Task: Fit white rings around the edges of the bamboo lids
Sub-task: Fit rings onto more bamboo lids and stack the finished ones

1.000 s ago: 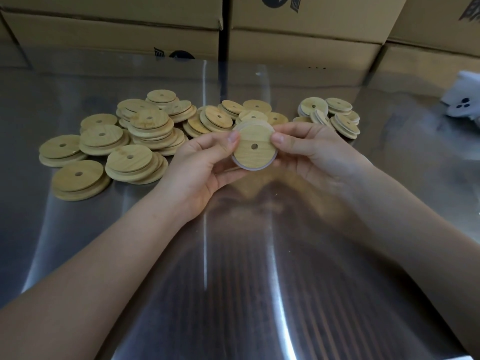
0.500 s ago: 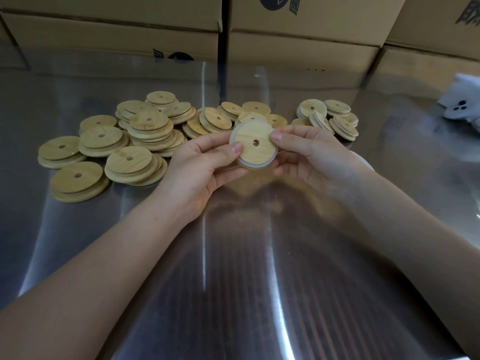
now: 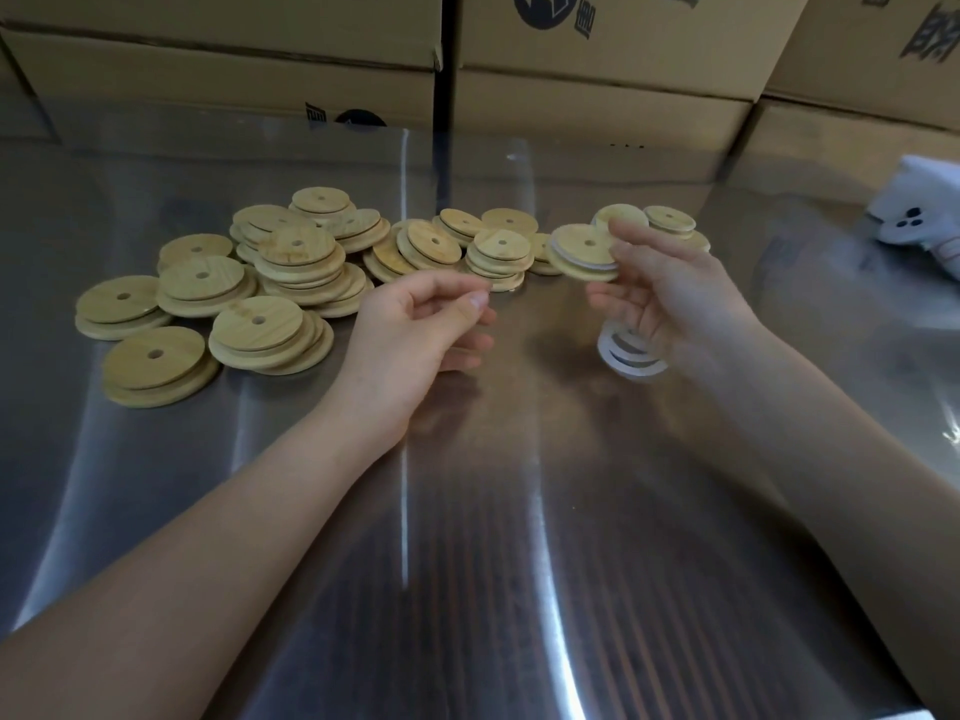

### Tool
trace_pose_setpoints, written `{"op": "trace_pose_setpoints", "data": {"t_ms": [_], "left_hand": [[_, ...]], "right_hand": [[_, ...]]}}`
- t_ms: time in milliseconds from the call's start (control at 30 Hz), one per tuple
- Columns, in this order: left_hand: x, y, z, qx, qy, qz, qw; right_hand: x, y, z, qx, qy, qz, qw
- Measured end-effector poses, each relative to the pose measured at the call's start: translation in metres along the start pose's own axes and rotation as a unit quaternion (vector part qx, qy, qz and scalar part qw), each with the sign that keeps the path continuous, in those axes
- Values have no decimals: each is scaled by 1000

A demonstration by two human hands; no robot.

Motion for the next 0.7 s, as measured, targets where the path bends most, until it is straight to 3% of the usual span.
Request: {"op": "trace_pose_setpoints", "data": {"t_ms": [233, 700], "left_hand": [[-1, 0, 0, -3, 19, 2, 1000], [-1, 0, 1, -7, 25, -14, 1000]], "right_hand": [[2, 14, -25, -60, 63, 49, 995], [8, 20, -36, -86, 148, 87, 981]]}}
Point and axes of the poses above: each hand's wrist, its own y-axis towards the middle knuckle, its own z-axis out of the palm, x = y × z, the point moved 7 cm from there along y, towards the middle knuckle, and after that the axes turned 9 degrees about y, right-handed, at the moved point
